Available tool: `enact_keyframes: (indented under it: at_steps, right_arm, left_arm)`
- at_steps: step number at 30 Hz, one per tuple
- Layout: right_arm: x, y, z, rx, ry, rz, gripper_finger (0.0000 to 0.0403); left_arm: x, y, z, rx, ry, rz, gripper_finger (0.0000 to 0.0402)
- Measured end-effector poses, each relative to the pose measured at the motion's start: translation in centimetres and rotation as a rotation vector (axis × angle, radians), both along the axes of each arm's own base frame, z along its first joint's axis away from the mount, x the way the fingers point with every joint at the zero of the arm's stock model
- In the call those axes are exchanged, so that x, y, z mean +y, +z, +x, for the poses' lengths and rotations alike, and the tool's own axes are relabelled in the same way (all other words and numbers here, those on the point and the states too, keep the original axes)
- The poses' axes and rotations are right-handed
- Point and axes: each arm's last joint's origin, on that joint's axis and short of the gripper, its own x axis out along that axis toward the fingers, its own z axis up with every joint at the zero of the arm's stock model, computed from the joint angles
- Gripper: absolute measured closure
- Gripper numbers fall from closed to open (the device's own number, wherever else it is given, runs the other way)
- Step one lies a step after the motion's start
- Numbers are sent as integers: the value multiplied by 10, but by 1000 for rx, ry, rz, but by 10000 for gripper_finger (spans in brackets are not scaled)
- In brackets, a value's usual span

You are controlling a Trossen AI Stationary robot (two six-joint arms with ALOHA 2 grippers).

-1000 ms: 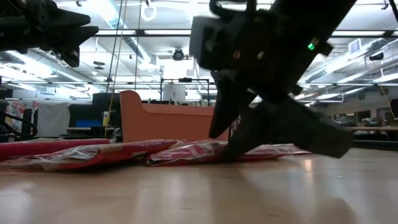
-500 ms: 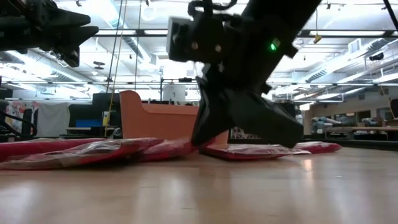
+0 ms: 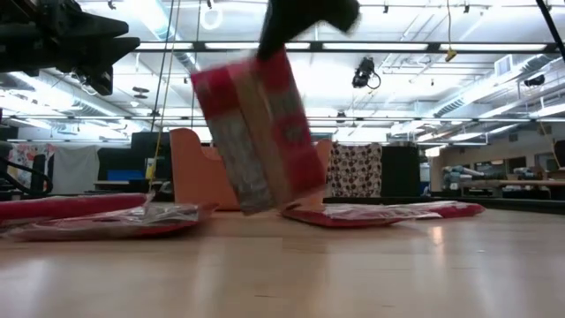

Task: Sort popcorn bags into baskets
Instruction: Put the popcorn bag into the orange bin

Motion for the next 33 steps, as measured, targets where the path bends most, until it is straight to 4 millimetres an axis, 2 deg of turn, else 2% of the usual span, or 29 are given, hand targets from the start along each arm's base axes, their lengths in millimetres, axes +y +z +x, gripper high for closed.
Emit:
enact_keyframes:
  at_steps: [6, 15, 19, 25, 33]
  right_arm:
    - [-21, 41, 6, -114, -101, -26, 396]
    - [-83, 80, 16, -292, -334, -18, 397]
    - [-119, 83, 21, -309, -420, 26, 397]
    - [-176, 78, 29, -356, -593, 303, 397]
    - [-209, 82, 44, -548, -681, 668, 396]
  left_arm:
    - [0, 0, 0, -1, 0, -1, 278]
    - [0, 0, 0, -1, 0, -1, 278]
    - [0, 0, 0, -1, 0, -1, 278]
    - [0, 0, 0, 0, 0, 0, 278]
    - [0, 0, 0, 0, 0, 0, 278]
